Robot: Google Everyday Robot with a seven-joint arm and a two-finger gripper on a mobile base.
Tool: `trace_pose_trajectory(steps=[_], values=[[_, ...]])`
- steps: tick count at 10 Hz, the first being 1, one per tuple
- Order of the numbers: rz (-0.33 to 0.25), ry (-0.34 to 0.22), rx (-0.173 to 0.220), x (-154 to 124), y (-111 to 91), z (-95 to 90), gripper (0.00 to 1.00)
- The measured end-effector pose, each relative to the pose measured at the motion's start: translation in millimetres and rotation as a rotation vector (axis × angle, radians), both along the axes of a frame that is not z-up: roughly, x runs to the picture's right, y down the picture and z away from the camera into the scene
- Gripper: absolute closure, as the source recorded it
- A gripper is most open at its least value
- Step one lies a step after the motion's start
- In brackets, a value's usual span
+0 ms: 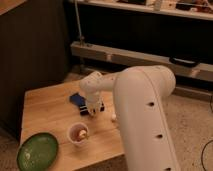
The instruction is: Push the eraser across the table
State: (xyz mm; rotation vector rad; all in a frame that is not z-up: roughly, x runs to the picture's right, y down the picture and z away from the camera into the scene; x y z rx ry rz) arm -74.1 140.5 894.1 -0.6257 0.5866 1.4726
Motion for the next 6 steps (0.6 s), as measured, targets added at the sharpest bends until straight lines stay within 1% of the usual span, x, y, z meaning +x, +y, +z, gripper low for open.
trace_pose_trajectory(steps=[4, 6], values=[[-0.024, 0.001, 0.022, -3.9, -27.7, 18.1, 1.0], [-0.04, -0.006, 0.025, -6.3, -43.0, 34.5, 1.0]])
